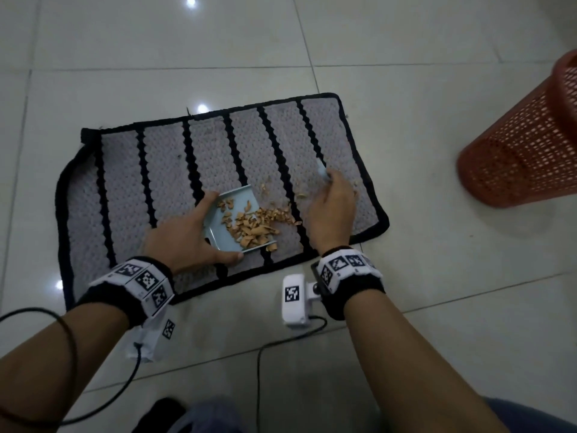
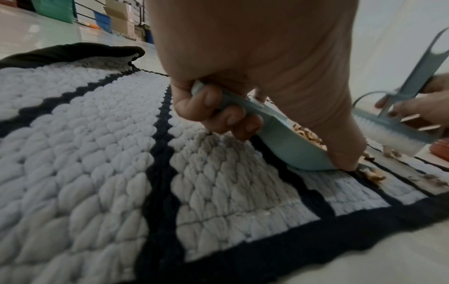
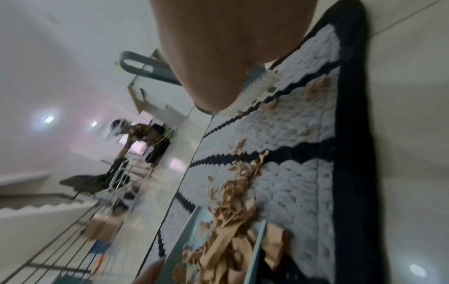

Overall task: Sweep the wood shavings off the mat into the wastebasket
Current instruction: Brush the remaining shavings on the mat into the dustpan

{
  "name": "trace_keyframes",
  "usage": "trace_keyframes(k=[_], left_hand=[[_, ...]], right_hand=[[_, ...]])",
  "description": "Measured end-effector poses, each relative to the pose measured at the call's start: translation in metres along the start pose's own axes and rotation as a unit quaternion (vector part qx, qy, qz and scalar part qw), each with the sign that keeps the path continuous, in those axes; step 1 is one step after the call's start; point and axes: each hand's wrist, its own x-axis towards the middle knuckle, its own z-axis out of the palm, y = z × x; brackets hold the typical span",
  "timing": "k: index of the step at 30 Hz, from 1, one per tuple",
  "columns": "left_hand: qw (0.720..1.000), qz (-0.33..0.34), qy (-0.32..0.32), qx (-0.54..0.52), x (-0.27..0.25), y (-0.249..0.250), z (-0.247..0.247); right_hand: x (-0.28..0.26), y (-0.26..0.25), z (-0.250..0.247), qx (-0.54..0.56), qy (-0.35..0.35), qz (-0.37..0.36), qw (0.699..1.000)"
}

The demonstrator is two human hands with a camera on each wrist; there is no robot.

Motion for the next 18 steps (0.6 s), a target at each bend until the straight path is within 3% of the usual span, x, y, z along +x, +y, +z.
trace_keyframes(k=[2, 8, 14, 16, 18], left_hand=[[1.0, 0.004, 0.001, 0.007, -0.001, 0.0, -0.001], [1.0, 0.004, -0.006, 0.01, 0.0, 0.0, -0.001], [1.0, -0.009, -0.011, 0.026, -0.001, 0.002, -0.003], [0.999, -0.01, -0.012, 0.029, 0.0, 0.002, -0.003], [0.999, -0.011, -0.011, 0.03, 0.0, 0.003, -0.003]], right_hand=[[-0.005, 0.003, 0.005, -0.012, -0.016, 0.019, 1.0], [-0.068, -0.025, 0.029, -0.03, -0.11, -0.127, 0.985], [-0.031, -0.022, 0.014, 0.042, -0.021, -0.062, 0.997], [-0.006, -0.019, 0.02, 0.02, -0.036, -0.053, 0.998], [0.004, -0.016, 0.029, 0.003, -0.093, -0.065, 0.993]])
